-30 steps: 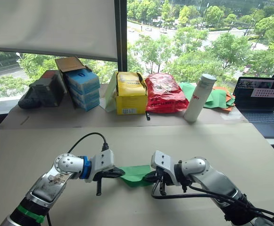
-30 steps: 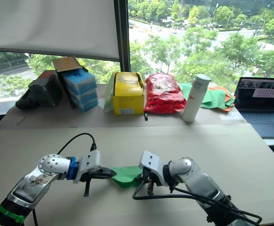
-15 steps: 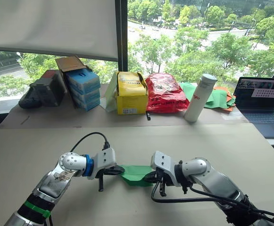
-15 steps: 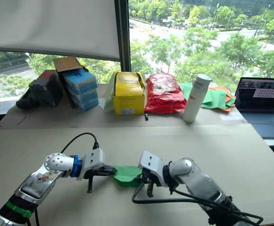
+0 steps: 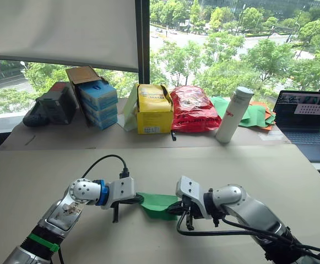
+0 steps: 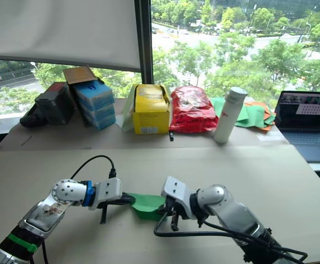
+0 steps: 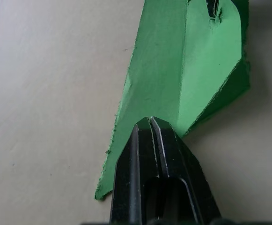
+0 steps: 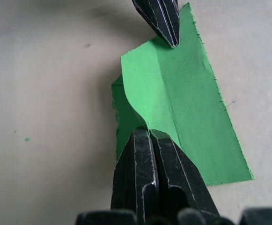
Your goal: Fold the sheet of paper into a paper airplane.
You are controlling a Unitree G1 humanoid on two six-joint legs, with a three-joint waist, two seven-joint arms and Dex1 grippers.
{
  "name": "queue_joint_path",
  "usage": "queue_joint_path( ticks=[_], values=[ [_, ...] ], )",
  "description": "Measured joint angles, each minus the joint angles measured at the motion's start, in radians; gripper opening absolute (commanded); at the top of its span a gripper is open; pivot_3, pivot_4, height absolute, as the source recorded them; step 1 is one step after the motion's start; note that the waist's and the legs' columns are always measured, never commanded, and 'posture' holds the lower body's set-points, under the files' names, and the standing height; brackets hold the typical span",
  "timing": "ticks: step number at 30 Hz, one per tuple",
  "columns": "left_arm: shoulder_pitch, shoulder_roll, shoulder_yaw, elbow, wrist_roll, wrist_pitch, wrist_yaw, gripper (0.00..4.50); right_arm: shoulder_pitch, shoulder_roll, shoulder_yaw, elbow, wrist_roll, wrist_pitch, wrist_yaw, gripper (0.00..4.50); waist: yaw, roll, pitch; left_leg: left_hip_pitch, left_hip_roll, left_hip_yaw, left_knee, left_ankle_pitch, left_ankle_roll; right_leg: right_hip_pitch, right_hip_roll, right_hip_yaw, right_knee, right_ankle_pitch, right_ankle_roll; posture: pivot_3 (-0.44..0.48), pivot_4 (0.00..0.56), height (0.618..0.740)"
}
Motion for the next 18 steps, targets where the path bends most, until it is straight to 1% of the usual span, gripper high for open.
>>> queue_joint_path(
  ticks=[5,18],
  values=[
    [-0.005,-0.006,0.0,0.016,0.004,-0.017,0.001,0.0,-0.06,0.022,-0.009,0.039,0.027,0.079,-0.012,0.04,-0.001,0.0,0.0,0.0,0.0,0.0,0.0,0.0,0.0,0.0,0.0,0.0,0.0,0.0,0.0,0.0,0.15,0.74],
    [0.006,-0.01,0.005,0.02,0.004,-0.042,-0.001,0.0,-0.117,0.076,-0.079,0.156,0.152,0.243,-0.036,0.04,-0.002,0.0,0.0,0.0,0.0,0.0,0.0,0.0,0.0,0.0,-0.001,0.0,0.0,0.0,0.0,0.0,0.15,0.74]
  ],
)
